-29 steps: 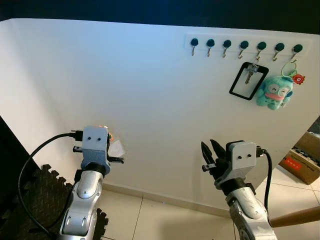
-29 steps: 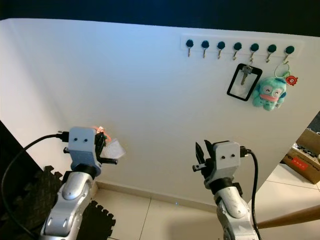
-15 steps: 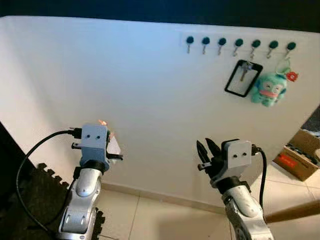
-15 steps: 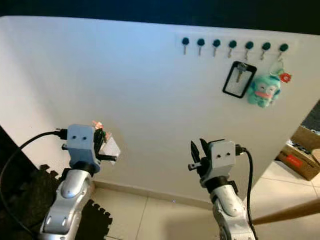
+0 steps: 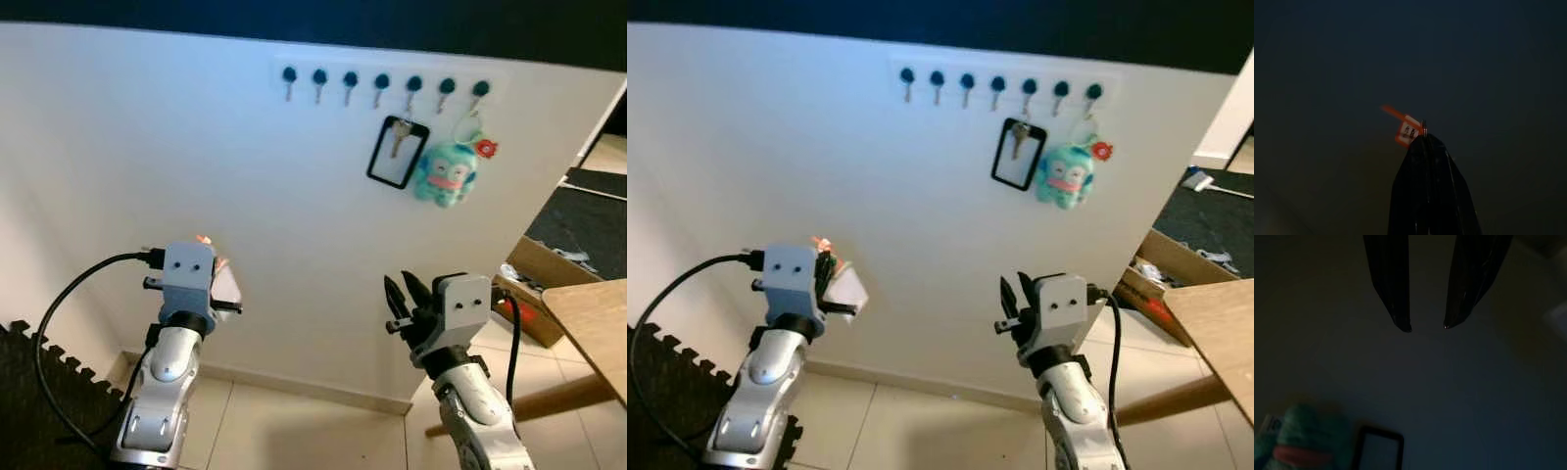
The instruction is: Hang keys on a hook
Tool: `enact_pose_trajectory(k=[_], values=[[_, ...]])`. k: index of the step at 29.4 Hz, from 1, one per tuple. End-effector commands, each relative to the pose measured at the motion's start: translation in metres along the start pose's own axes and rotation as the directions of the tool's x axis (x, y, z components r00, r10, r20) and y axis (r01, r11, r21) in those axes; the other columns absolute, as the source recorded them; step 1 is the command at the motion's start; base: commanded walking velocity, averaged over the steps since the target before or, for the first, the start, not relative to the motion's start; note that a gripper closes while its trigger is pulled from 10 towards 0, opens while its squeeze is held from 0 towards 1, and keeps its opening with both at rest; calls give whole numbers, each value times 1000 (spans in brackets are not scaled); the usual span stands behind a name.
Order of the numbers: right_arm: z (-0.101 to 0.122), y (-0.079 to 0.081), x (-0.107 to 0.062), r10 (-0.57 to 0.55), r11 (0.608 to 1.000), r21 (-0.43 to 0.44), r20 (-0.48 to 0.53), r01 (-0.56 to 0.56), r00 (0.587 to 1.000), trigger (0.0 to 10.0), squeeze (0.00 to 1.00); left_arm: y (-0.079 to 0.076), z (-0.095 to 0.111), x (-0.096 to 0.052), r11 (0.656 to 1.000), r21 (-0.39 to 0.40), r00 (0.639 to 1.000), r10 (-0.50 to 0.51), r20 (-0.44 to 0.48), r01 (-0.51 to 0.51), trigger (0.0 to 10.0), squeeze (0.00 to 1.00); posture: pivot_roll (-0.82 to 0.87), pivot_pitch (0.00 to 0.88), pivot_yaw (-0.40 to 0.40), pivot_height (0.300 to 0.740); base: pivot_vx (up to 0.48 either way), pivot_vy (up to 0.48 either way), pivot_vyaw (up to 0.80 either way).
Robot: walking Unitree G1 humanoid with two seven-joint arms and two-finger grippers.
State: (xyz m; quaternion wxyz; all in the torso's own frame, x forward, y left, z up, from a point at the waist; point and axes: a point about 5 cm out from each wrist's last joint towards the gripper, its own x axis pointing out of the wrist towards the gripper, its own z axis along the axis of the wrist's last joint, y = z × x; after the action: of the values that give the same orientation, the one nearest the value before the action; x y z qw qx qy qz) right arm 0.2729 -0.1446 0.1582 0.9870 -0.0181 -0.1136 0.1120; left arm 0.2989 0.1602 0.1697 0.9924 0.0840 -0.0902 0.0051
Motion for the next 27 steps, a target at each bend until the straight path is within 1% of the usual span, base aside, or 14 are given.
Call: enact_pose_trajectory(k=[1,15,21,22,24,26,27], values=[[-3,-4,-3,-13,1000,-9,-18,13,1000,10000,0,-2,-4,-2,1000,11,1000,-9,-19,9,10000,0,-35,130,4,740,0,0,0],[-3,-1,-2,-6,1000,-1,-17,6,1000,10000,0,-1,-3,-2,1000,15,1000,-4,-18,4,10000,0,-26,135,4,740,0,0,0],[-2,0,-2,0,1000,1,-16,0,1000,10000,0,-1,1,1,999,32,1000,-11,1,11,10000,0,-26,141,5,740,0,0,0],[-3,1,-2,3,1000,1,-19,-3,1000,10000,0,-1,5,5,999,34,1000,-15,18,14,10000,0,-24,148,3,740,0,0,0],[-3,1,-3,4,1000,1,-21,-4,1000,10000,0,-2,8,7,999,33,1000,-16,26,15,10000,0,-24,148,3,740,0,0,0],[-5,2,-4,9,1000,0,-28,-9,1000,10000,0,-2,18,15,999,31,998,-31,60,29,10000,0,-23,154,1,740,0,0,0],[-5,2,-4,9,1000,0,-28,-9,1000,10000,0,-2,18,15,999,31,998,-31,60,29,10000,0,-23,154,1,740,0,0,0]])
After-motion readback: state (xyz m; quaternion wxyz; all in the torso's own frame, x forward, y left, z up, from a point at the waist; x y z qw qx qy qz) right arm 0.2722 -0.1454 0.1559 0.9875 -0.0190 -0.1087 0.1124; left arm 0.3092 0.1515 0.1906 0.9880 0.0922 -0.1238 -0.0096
